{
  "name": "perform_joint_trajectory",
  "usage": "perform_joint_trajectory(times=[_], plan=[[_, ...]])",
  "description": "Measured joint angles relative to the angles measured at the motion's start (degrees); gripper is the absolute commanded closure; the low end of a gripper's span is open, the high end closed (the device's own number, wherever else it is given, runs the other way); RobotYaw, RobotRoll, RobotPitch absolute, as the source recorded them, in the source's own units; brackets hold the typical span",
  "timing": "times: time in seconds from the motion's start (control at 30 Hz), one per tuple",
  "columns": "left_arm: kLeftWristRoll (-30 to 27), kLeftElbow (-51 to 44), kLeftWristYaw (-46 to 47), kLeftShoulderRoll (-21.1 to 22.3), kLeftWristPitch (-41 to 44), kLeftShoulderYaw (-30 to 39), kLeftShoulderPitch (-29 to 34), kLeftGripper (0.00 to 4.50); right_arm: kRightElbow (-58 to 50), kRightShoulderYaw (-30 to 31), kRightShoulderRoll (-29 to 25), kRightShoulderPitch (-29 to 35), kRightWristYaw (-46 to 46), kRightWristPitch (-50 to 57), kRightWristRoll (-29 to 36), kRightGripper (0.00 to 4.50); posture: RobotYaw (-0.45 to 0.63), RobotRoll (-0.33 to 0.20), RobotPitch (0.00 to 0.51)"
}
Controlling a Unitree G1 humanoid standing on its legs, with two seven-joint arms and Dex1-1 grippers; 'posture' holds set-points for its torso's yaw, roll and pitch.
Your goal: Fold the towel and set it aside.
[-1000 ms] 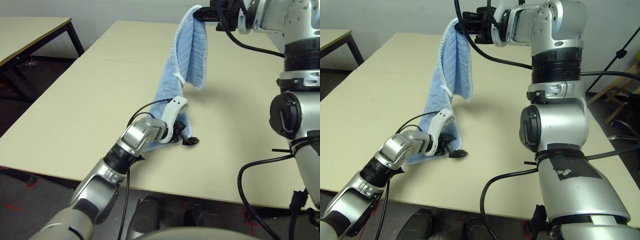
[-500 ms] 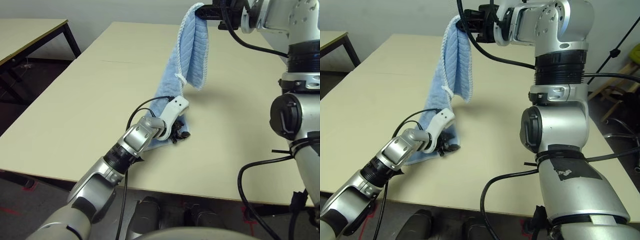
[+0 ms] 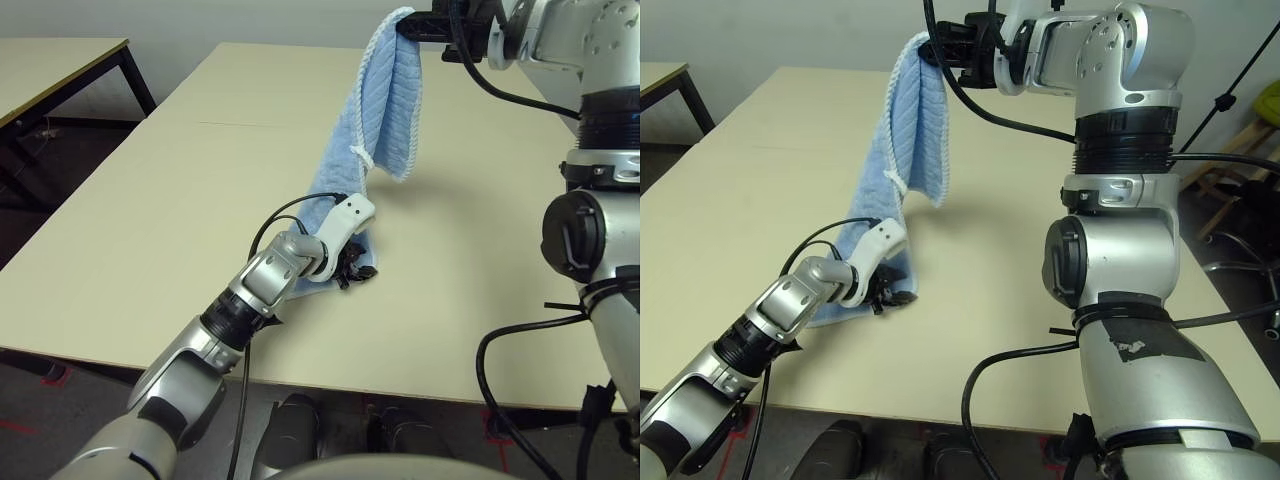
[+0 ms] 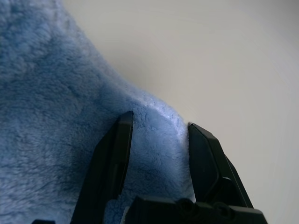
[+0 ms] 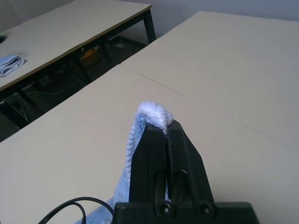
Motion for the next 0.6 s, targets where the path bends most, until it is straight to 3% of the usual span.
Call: perform_joint_trajectory(times=[0.07, 0.17, 0.33, 0.6], plan=[[0.18, 0.0, -0.1, -0.06, 0.01, 0.1, 0.0, 2.21, -0.01, -0.01, 0.0, 0.0, 0.02, 0.0, 0.05, 4.5, 0.16, 0.0, 0.052], [0.34, -0.05, -0.22, -0.21, 0.21, 0.19, 0.02, 1.65, -0.13, -0.01, -0.04, 0.06, 0.06, 0.0, 0.15, 4.5, 0.16, 0.0, 0.049], [0.37, -0.19, -0.59, -0.39, 0.93, 0.48, 0.13, 0.07, -0.22, -0.02, -0.11, 0.32, 0.08, 0.0, 0.55, 4.5, 0.16, 0.0, 0.048], [0.47, -0.43, -0.8, -0.84, 1.56, 0.54, 0.13, 0.03, -0.24, -0.01, -0.16, 0.45, 0.08, 0.0, 0.82, 4.5, 0.16, 0.0, 0.047]])
